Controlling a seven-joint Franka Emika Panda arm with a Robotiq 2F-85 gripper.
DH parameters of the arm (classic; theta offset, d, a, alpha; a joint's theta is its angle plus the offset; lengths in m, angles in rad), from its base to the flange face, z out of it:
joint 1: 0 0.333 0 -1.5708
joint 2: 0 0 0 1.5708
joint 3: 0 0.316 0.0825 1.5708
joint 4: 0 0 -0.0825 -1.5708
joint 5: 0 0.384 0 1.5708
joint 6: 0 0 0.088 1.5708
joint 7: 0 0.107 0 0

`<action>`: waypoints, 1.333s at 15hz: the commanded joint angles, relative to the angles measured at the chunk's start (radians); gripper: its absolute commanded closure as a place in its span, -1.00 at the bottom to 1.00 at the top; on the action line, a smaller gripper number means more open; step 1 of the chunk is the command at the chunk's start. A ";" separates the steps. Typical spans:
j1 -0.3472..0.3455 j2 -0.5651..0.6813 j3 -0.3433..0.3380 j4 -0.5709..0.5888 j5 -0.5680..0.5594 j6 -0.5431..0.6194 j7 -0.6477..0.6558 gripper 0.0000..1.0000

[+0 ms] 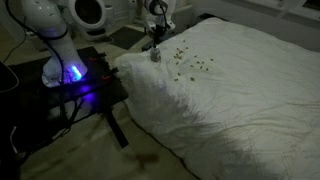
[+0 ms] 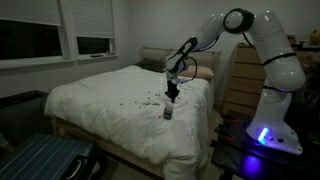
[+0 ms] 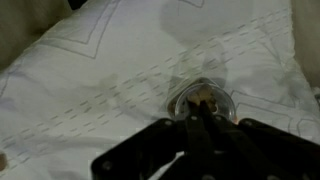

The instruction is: Pick some of the brown objects from the bed and put them in the clear bottle

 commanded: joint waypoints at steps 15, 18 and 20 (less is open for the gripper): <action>-0.046 0.091 0.051 0.104 0.007 -0.011 -0.189 0.98; -0.045 0.106 0.054 0.119 0.002 -0.008 -0.200 0.87; -0.044 0.114 0.057 0.128 0.001 -0.007 -0.202 0.37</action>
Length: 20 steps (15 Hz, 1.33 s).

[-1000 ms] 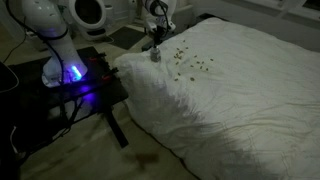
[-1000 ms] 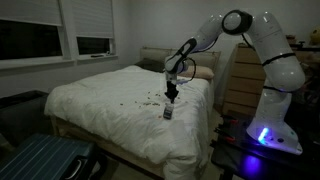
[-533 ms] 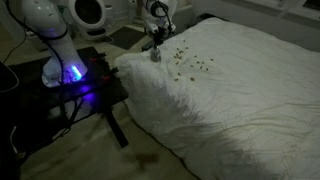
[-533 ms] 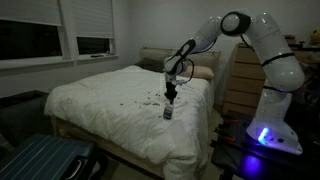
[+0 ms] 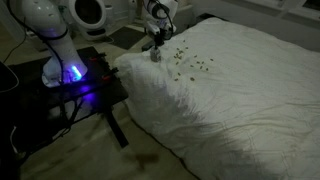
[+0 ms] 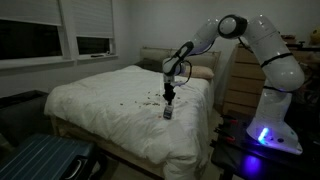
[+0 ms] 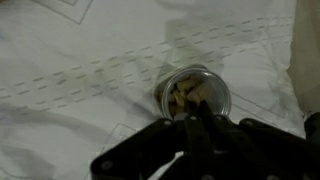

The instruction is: Pick some of the brown objects from the bed and put them in the clear bottle

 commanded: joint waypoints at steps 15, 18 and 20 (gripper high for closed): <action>-0.012 0.041 0.019 0.059 -0.006 -0.006 -0.018 0.43; -0.011 0.038 0.019 0.058 -0.006 -0.005 -0.015 0.96; -0.011 0.035 0.019 0.056 -0.004 -0.002 -0.015 1.00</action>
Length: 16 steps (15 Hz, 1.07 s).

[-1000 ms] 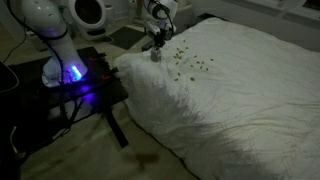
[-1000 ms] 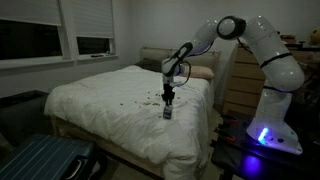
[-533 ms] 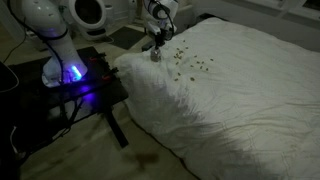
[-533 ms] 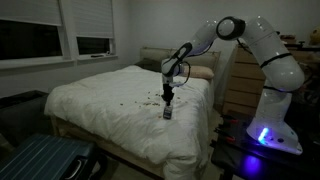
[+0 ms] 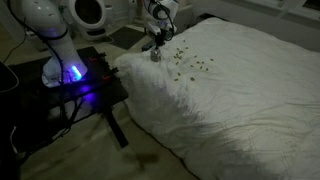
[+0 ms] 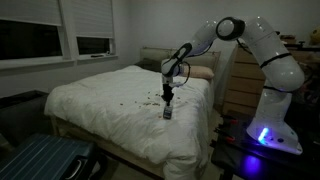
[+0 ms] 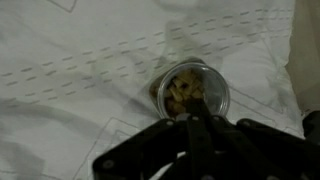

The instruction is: Pick some of the brown objects from the bed and put them in the clear bottle

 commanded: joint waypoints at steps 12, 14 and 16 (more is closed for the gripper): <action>-0.016 -0.107 0.006 -0.014 0.019 -0.017 0.021 1.00; -0.017 -0.120 0.002 -0.010 0.027 -0.009 0.032 1.00; -0.011 -0.125 -0.010 -0.021 0.033 0.073 0.061 1.00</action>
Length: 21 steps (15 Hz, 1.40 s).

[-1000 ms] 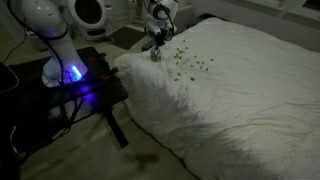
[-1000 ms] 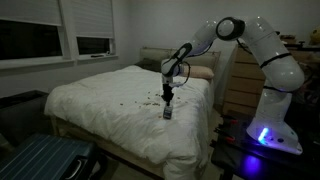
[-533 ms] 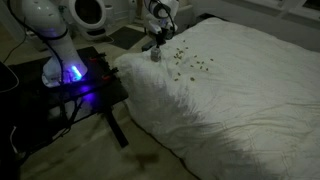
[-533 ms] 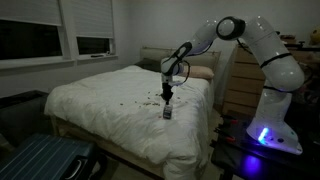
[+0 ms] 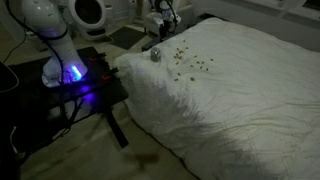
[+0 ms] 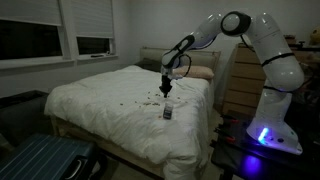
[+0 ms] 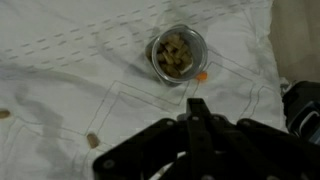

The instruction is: Pick some of the brown objects from the bed and put them in the clear bottle

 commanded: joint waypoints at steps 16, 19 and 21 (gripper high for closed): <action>0.001 0.178 -0.021 0.029 -0.002 0.681 0.079 0.16; -0.006 0.209 -0.024 0.077 -0.011 0.652 0.075 -0.29; -0.013 0.234 -0.024 0.116 -0.011 0.625 0.074 -0.59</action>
